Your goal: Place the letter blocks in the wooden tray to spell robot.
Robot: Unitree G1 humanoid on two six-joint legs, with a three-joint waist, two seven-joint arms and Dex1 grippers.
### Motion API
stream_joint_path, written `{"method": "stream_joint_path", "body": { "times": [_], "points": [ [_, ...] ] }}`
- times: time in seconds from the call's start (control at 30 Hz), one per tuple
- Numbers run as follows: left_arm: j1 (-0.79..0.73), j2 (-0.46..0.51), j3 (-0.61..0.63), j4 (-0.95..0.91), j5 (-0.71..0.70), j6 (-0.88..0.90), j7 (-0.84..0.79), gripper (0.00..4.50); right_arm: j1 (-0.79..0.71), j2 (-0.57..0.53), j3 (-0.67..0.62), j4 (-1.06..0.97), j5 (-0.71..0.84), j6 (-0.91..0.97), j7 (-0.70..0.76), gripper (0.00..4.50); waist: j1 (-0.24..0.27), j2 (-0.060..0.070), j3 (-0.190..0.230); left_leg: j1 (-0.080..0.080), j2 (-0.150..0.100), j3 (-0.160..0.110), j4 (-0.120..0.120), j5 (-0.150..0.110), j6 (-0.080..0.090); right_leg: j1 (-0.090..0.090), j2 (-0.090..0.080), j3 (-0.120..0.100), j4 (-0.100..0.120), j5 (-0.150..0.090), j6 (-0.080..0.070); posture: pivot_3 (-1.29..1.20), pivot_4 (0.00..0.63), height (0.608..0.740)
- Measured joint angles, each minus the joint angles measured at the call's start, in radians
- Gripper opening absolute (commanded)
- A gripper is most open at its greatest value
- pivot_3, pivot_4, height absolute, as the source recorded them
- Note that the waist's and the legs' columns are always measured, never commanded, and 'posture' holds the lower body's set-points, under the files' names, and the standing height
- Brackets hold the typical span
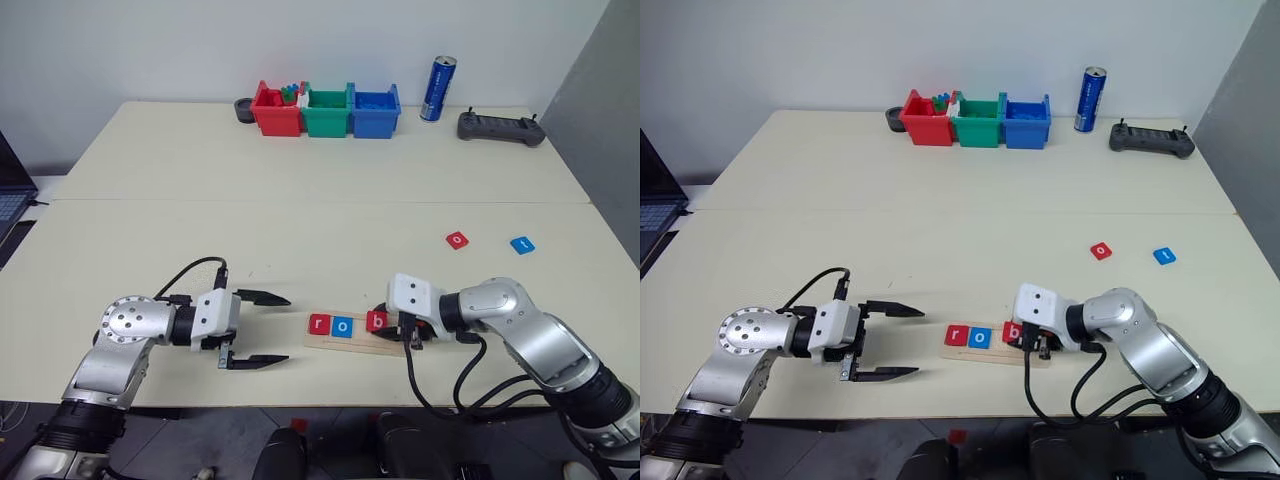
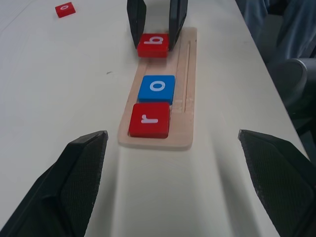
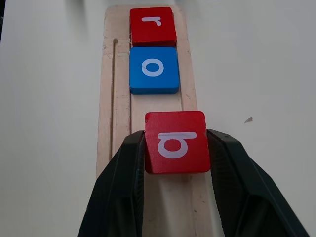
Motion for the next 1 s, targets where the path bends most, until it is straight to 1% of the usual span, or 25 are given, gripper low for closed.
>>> {"method": "stream_joint_path", "body": {
  "times": [0.33,0.77,0.8,0.83,0.87,0.9,1.0],
  "points": [
    [-0.002,-0.001,0.0,0.006,-0.004,0.014,-0.004,4.5,-0.015,0.038,0.024,0.0,0.001,0.04,-0.004,1.45,-0.001,0.0,0.0,0.0,0.0,0.0,0.0,0.0,0.0,0.0,0.0,0.0,0.0,0.0,0.0,0.0,0.15,0.74],
    [-0.014,-0.014,0.0,0.006,-0.004,0.017,-0.002,4.5,-0.035,0.053,0.044,0.0,0.001,0.066,-0.024,1.45,-0.001,0.0,0.0,0.0,0.0,0.0,0.0,0.0,0.0,0.0,0.0,0.0,0.0,0.0,0.0,0.0,0.15,0.74],
    [-0.014,-0.017,0.0,0.006,-0.004,0.018,-0.002,4.5,-0.037,0.054,0.044,0.0,0.001,0.066,-0.026,2.22,-0.001,0.0,0.0,0.0,0.0,0.0,0.0,0.0,0.0,0.0,0.0,0.0,0.0,0.0,0.0,0.0,0.15,0.74],
    [-0.014,-0.02,0.0,0.006,-0.004,0.019,-0.002,4.5,-0.037,0.054,0.044,0.0,0.001,0.067,-0.028,2.48,-0.001,0.0,0.0,0.0,0.0,0.0,0.0,0.0,0.0,0.0,0.0,0.0,0.0,0.0,0.0,0.0,0.15,0.74],
    [-0.015,-0.021,-0.001,0.006,-0.004,0.019,-0.002,4.5,-0.037,0.055,0.044,0.0,0.001,0.068,-0.028,2.91,-0.001,0.0,0.0,0.0,0.0,0.0,0.0,0.0,0.0,0.0,0.0,0.0,0.0,0.0,0.0,0.0,0.15,0.74],
    [-0.016,-0.022,-0.002,0.006,-0.004,0.019,-0.002,4.5,-0.037,0.056,0.044,0.0,0.001,0.068,-0.029,3.21,-0.001,0.0,0.0,0.0,0.0,0.0,0.0,0.0,0.0,0.0,0.0,0.0,0.0,0.0,0.0,0.0,0.15,0.74],
    [-0.023,-0.025,-0.002,0.006,-0.004,0.019,-0.002,4.5,-0.039,0.067,0.043,0.0,0.007,0.081,-0.037,4.28,-0.001,0.0,0.0,0.0,0.0,0.0,0.0,0.0,0.0,0.0,0.0,0.0,0.0,0.0,0.0,0.0,0.15,0.74]
  ]
}}
